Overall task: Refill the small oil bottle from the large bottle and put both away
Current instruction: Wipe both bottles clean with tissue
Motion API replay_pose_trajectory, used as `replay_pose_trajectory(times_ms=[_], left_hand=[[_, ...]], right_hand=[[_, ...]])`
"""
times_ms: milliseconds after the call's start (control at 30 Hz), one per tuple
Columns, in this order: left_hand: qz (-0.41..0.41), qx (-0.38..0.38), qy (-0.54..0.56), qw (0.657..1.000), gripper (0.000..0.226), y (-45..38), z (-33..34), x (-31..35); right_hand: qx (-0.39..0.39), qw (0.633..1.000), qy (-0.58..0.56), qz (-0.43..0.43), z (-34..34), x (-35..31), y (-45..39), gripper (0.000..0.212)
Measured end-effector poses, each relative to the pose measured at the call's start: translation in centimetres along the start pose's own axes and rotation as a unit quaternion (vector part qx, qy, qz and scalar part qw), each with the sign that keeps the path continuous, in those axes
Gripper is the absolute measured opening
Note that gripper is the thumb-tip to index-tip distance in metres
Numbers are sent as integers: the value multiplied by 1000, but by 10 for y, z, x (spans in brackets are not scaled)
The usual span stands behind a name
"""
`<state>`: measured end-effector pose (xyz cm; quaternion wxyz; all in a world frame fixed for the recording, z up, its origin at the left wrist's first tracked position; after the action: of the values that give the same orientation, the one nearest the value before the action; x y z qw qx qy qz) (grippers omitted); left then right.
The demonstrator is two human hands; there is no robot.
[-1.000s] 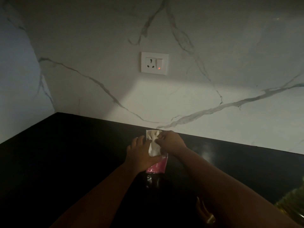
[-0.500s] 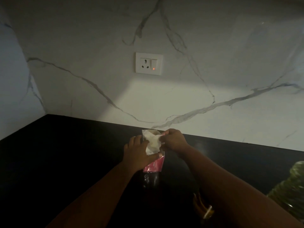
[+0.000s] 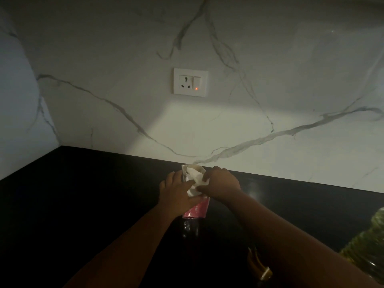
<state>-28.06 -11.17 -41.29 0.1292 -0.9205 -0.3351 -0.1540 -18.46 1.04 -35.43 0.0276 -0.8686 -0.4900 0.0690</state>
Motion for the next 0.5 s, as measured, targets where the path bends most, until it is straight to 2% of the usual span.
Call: replay_pose_trajectory(times_ms=[67, 233, 333, 500], left_hand=[[0, -1, -5, 1000, 80, 1, 1, 0], [-12, -1, -8, 1000, 74, 1, 4, 0], [-21, -11, -18, 1000, 77, 2, 4, 1], [-22, -15, -33, 999, 82, 2, 4, 2]], right_hand=[[11, 1000, -16, -2, 1, 1, -2, 24], [10, 985, -170, 39, 1, 9, -4, 13], [18, 967, -242, 72, -1, 14, -5, 25], [50, 923, -365, 110, -15, 21, -1, 29]])
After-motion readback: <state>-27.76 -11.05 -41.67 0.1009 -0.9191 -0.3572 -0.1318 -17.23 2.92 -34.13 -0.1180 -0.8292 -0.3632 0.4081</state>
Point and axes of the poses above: each hand's wrist, its own y-axis away from the middle knuckle, its own z-axis out of the palm, x = y × z, the point moved 2 cm from there along -y, towards the middle knuckle, and after that the axes turned 10 degrees about y, right-handed, at the moved point
